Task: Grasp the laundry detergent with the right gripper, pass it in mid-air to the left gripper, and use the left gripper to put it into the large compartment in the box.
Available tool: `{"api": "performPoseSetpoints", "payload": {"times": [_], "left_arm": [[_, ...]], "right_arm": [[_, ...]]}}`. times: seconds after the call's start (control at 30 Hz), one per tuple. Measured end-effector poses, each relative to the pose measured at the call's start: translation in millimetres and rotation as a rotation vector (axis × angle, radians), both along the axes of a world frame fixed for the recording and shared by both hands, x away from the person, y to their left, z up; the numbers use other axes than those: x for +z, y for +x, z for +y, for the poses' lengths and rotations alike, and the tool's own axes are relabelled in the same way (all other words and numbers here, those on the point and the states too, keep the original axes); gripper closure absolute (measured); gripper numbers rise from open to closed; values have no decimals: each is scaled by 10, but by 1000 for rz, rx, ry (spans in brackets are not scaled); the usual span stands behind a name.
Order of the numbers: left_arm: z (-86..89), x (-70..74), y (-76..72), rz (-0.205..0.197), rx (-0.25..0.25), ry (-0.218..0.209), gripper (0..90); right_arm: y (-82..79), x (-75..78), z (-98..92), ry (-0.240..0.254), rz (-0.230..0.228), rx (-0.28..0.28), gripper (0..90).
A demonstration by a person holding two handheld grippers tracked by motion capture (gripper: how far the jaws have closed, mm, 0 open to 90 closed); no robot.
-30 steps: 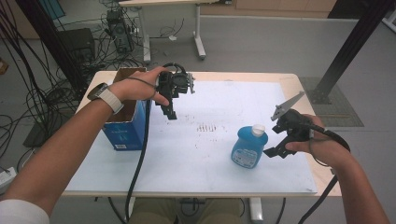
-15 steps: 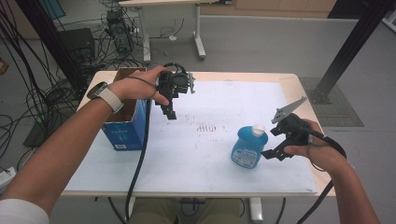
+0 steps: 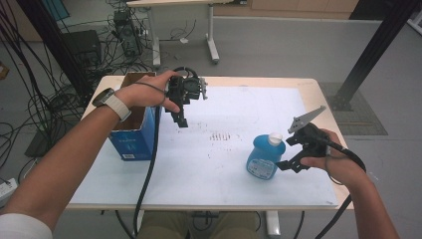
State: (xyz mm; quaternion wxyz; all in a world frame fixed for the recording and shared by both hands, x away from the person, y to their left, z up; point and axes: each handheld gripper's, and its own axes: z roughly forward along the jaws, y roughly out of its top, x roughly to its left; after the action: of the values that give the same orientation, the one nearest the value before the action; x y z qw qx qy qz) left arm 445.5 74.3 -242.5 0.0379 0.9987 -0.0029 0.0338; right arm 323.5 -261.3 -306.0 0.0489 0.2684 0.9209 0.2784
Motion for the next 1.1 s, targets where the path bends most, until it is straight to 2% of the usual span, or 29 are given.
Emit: {"api": "performPoseSetpoints", "payload": {"times": [0.6, 1.1], "left_arm": [[-3, -16, 4, -3, 5, -10, 124], [-11, -21, 1, -4, 6, -9, 124]], "right_arm": [[-2, -95, 28, 37, -19, 6, 90], [-10, -140, 32, 49, -25, 4, 95]]}}
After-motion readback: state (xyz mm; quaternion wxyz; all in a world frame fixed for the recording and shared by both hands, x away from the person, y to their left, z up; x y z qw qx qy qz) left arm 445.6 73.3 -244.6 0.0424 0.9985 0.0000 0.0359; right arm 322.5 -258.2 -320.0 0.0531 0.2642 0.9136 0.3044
